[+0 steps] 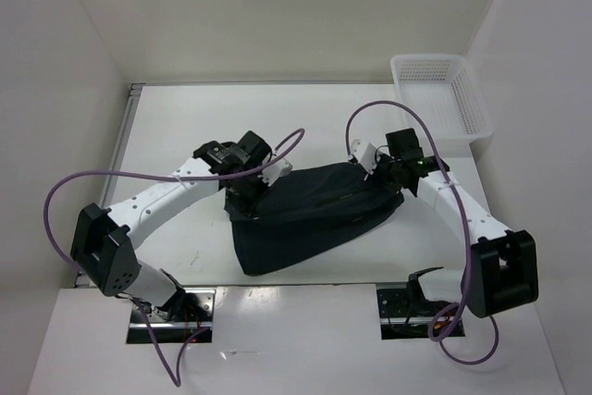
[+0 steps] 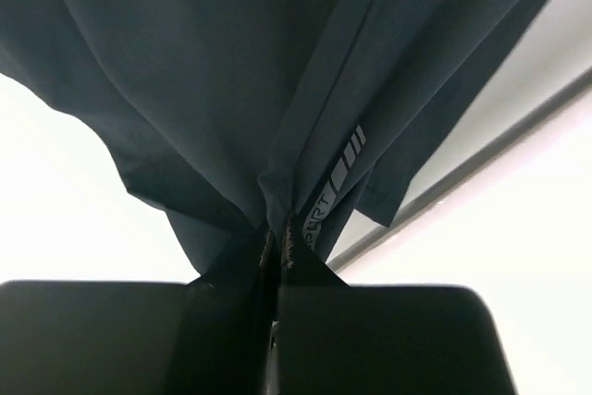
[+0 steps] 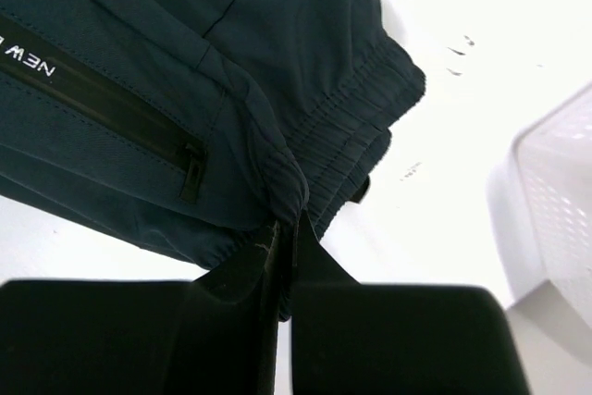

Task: Fold and stack the shorts
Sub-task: Fold the shorts

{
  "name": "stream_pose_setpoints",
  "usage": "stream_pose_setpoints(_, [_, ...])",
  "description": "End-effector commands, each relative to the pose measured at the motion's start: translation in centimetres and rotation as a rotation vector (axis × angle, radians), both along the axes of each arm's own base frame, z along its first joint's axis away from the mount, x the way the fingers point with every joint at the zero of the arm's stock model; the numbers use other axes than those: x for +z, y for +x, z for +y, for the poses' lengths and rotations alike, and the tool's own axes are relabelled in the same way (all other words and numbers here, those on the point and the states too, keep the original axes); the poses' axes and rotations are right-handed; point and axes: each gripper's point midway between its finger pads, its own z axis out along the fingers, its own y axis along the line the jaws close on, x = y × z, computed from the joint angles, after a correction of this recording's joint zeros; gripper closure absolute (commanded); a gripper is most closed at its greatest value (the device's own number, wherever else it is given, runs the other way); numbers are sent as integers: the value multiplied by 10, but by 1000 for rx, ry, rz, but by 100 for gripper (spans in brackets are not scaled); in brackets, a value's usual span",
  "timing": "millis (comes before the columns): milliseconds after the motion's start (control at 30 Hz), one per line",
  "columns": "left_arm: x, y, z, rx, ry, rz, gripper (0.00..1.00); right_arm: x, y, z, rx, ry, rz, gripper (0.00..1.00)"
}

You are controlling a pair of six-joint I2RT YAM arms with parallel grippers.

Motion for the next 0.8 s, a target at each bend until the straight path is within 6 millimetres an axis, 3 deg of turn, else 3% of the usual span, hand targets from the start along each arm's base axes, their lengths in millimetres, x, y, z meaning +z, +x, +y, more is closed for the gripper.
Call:
stream_pose_setpoints(0, [19,-16,-13,-50,-39,62,98,18,4,-9,21,-61,-75,100])
stream_pose_setpoints(167, [20,-51,-31,-144,-85,173,90,5,-7,-10,65,-91,-42,100])
stream_pose_setpoints(233, [11,-69,-26,-166,-49,229,85,0,-11,-13,70,-108,-26,100])
stream_pose_setpoints(267, [8,-80,-28,-198,-40,249,81,-4,-14,-14,71,-111,-14,100])
stream_pose_setpoints(300, [4,-89,-26,-213,-27,278,70,-8,-15,-16,75,-128,-15,100])
stream_pose_setpoints(433, [-13,-114,-12,-228,34,375,55,-22,-23,-25,87,-178,11,86])
stream_pose_setpoints(500, [-21,-122,2,-220,81,397,54,-20,-27,-29,97,-194,-7,73])
stream_pose_setpoints(567, [-25,-120,11,-214,119,375,54,-16,-31,-30,96,-191,-21,70])
stream_pose_setpoints(633, [-33,-111,15,-211,140,319,54,1,-32,-25,105,-157,-76,52])
stream_pose_setpoints(700, [-44,-88,16,-199,176,201,54,21,-31,-18,120,-119,-125,52])
stream_pose_setpoints(733, [-48,-80,19,-181,183,175,54,46,-27,-9,122,-60,-186,51])
stream_pose_setpoints(767, [-50,-68,14,-162,160,133,54,57,-29,-5,122,-31,-198,51])
